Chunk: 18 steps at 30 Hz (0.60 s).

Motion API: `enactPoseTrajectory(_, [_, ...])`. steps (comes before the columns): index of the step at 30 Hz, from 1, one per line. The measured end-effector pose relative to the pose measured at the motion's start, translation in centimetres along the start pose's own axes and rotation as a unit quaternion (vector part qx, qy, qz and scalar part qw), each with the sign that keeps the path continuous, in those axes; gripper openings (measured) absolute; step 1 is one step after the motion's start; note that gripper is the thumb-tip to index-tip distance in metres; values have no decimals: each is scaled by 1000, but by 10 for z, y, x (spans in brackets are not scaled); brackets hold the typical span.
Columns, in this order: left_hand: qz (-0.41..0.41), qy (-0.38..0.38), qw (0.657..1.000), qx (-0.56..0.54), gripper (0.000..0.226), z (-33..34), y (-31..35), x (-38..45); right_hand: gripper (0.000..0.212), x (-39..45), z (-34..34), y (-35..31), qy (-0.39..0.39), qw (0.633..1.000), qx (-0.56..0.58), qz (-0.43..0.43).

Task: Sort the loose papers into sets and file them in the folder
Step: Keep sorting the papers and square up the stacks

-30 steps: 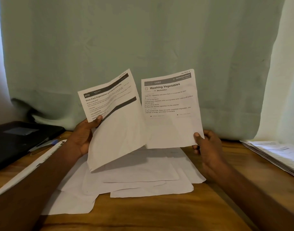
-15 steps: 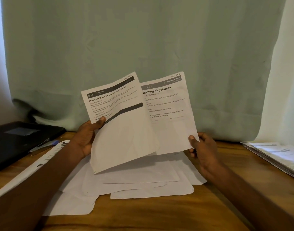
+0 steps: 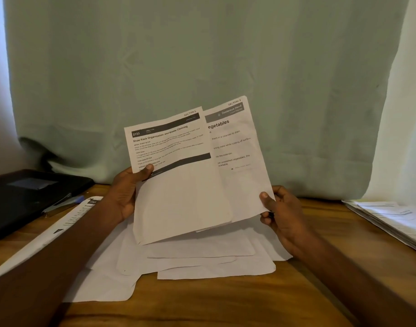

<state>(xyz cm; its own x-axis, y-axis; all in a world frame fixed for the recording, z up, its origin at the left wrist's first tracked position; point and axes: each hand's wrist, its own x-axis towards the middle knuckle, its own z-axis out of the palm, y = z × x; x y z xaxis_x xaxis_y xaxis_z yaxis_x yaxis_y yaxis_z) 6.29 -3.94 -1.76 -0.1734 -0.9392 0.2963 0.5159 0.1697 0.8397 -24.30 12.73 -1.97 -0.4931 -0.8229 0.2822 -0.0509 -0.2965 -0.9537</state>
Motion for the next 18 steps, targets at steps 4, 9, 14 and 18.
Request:
enactPoseTrajectory(4, [7, 10, 1000, 4, 49, 5, -2, 0, 12, -2, 2, 0, -16, 1000, -7, 1])
enactPoseTrajectory(9, [64, 41, 995, 70, 36, 16, -8, -2, 16, -4, 3, 2, -50, 999, -9, 15])
enactPoseTrajectory(14, [84, 25, 988, 123, 38, 25, -14, -3, 19, -8, 8, 2, -71, 997, -17, 21])
enactPoseTrajectory(18, [64, 9, 990, 126, 37, 28, -16, -6, 25, -11, 11, 1, -89, 995, -17, 36])
